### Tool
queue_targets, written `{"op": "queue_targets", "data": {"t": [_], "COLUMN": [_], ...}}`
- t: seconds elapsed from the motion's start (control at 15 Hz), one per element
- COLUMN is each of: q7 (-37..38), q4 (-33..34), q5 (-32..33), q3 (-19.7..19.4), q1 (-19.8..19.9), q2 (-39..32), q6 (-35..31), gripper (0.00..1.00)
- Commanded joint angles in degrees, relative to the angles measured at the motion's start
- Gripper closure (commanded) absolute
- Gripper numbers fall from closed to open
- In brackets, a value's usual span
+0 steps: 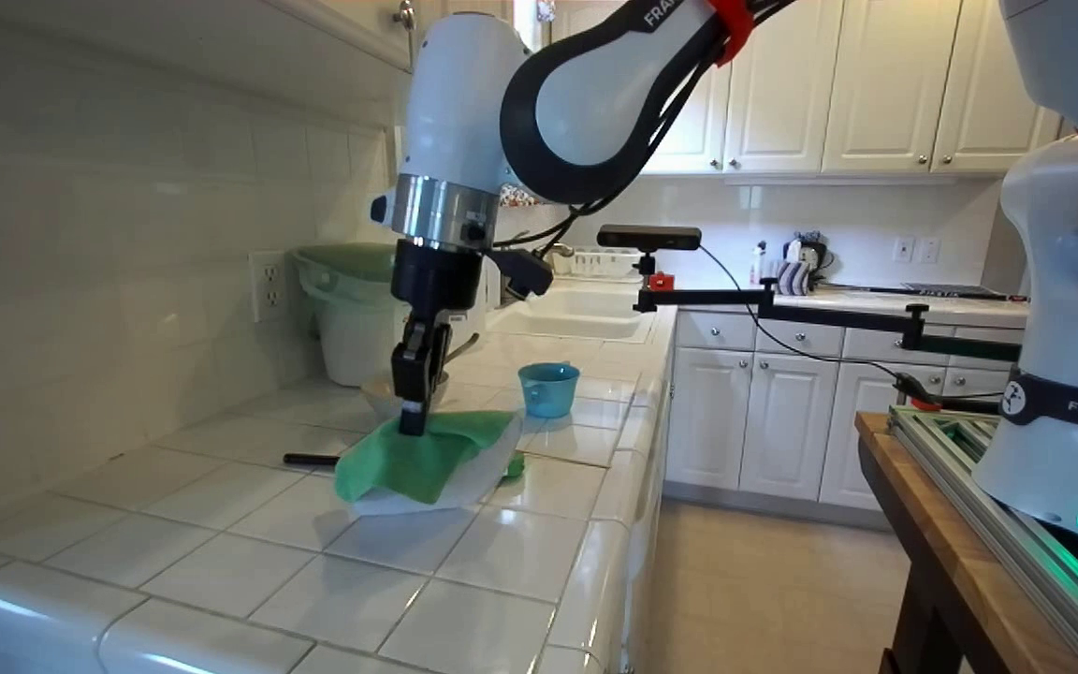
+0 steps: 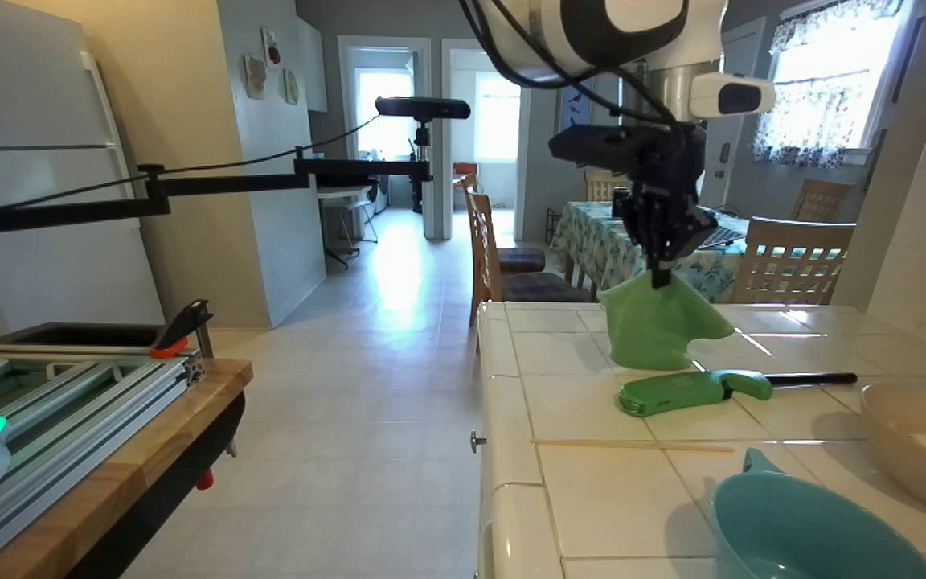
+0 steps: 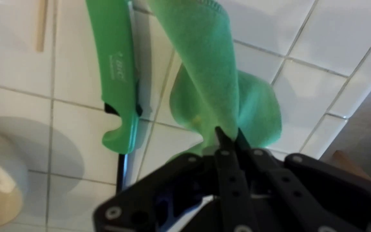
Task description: Use the towel to wipe the green object
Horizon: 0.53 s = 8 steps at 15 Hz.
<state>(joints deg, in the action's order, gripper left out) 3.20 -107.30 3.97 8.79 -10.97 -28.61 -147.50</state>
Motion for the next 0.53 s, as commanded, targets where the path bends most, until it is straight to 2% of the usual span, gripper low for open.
{"op": "queue_targets", "data": {"t": [0.0,0.47], "q7": [-6.8,-12.6], "q4": [-0.5,1.0], "q5": [-5.1,-8.0], "q3": [3.7,8.0], "q1": [2.5,5.1], "q2": [-3.3,-9.8], "q6": [-4.1,-6.7], "gripper": [0.99,0.99]}}
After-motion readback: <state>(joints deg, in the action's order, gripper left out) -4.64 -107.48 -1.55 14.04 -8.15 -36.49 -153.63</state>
